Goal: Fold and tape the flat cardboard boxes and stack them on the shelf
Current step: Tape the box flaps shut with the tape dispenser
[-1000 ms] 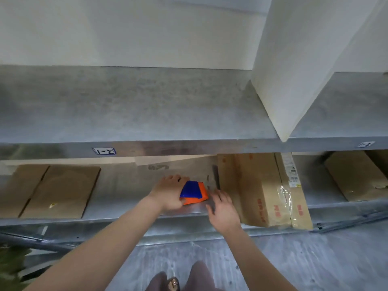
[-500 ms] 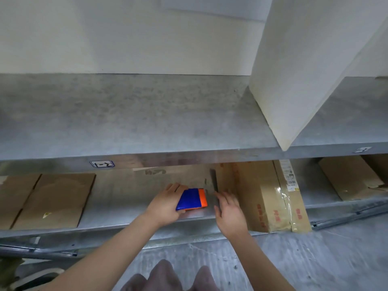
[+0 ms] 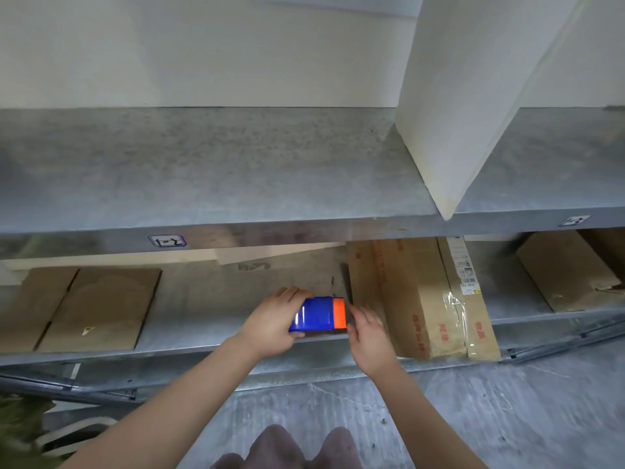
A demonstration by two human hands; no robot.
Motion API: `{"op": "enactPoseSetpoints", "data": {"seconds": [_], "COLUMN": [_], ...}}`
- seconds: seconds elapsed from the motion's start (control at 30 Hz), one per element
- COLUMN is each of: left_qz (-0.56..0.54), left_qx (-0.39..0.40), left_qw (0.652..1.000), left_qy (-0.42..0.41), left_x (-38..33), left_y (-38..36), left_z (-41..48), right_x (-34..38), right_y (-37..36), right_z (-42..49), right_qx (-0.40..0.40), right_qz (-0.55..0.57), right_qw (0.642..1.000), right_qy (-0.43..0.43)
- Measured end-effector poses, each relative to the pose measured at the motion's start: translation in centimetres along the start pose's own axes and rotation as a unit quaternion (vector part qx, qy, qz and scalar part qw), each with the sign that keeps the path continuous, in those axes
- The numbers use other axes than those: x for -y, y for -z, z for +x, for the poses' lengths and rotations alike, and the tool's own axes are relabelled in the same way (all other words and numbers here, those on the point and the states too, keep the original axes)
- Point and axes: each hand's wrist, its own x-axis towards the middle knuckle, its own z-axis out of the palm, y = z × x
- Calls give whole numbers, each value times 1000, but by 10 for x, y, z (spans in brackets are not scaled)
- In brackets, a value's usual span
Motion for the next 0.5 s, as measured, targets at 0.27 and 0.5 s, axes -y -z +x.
{"op": "enactPoseSetpoints", "data": {"seconds": [0.27,0.5], "left_qz": [-7,-17], "left_qx": [-23,-15], "left_qw": [1000,999], "left_qy": [16,23], "left_x": [14,30], "left_y": [26,36], "left_z": [-16,-31], "right_x": [-2,1], "right_y": [-5,-4], "right_z": [0,7], "right_qx": [5,-3], "right_qz": [18,-9], "right_qw": [1000,1000], "right_qy": [1,17]}}
